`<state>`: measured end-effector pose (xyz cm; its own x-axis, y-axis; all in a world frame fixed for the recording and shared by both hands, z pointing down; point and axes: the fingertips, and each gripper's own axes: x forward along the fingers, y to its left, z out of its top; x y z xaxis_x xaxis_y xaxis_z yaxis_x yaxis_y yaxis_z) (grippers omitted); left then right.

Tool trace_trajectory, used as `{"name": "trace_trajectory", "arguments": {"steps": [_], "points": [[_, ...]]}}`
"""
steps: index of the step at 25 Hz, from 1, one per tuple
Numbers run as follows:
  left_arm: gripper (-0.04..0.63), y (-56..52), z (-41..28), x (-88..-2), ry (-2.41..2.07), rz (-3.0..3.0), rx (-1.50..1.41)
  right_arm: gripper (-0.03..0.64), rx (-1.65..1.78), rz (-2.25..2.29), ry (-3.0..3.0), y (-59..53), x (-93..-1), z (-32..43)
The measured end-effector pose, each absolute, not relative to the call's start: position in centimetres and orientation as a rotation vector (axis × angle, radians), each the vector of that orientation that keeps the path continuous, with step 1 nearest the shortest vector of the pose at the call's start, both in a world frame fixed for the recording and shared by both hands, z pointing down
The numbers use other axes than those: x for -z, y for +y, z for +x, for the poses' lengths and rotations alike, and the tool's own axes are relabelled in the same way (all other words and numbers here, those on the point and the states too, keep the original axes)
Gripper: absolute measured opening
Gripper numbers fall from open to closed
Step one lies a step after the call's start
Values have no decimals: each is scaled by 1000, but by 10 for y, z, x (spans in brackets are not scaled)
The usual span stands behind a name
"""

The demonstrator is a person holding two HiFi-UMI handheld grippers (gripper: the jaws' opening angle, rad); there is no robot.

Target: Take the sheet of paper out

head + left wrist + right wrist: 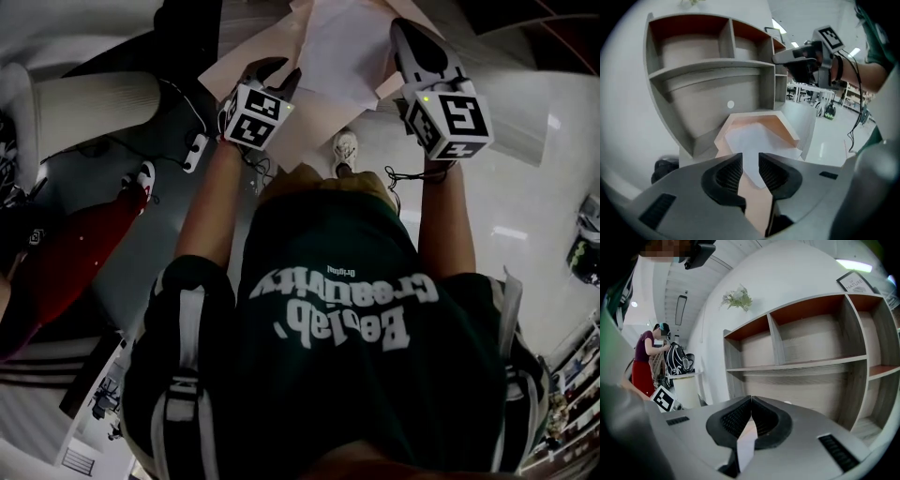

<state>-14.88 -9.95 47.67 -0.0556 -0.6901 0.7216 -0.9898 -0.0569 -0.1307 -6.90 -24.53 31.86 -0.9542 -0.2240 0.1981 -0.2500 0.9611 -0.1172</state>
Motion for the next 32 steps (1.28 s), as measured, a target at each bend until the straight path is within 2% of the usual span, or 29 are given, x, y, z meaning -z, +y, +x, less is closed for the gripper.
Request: {"name": "trace_trajectory", "arguments": {"steps": [15, 20, 32], "points": [[117, -103, -173, -543, -1450, 1397, -295, 32, -215, 357, -2879, -252, -331, -89], [174, -99, -172, -567, -1342, 1309, -179, 32, -215, 341, -2855, -252, -338, -92], [176, -111, -155, -588, -1169, 1338, 22, 32, -172, 348, -2801, -248, -349, -107]]}}
